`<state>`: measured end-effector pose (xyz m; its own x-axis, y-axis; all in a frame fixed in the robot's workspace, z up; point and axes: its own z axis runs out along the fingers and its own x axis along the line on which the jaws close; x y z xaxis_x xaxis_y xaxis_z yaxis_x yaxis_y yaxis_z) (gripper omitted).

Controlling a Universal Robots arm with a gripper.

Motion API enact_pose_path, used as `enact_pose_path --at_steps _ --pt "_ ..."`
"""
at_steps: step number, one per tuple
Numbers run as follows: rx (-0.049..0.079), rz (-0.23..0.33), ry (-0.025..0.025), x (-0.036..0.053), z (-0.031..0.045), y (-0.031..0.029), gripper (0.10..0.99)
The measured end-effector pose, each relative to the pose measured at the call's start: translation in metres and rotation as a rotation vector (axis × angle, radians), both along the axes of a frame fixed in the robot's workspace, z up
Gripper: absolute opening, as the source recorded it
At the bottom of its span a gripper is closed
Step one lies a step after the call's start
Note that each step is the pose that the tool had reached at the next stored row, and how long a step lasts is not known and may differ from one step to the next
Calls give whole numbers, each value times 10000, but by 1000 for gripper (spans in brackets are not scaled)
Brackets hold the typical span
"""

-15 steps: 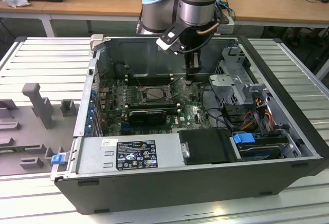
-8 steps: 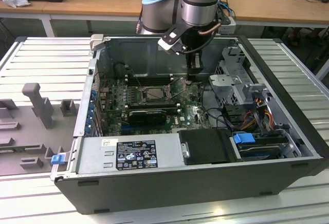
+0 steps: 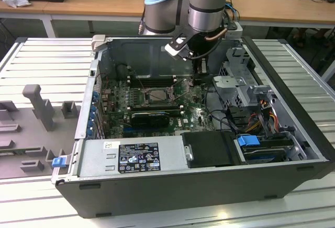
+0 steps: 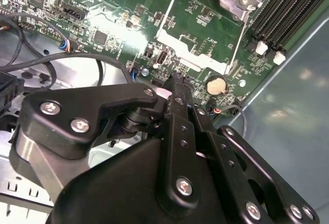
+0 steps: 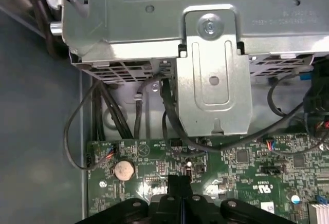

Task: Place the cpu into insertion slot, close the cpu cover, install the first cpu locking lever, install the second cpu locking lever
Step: 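Close the cpu cover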

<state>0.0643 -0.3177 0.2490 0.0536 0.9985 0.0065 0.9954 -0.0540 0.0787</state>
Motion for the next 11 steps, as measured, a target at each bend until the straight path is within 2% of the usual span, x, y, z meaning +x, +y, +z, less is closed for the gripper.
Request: enact_pose_path --at_steps 4,5,6,11 --pt "0 0 1 32 -31 0 106" --pt "0 0 3 57 -64 0 106" --pt "7 -2 3 57 -95 0 106" --pt "48 0 18 11 -98 0 106"
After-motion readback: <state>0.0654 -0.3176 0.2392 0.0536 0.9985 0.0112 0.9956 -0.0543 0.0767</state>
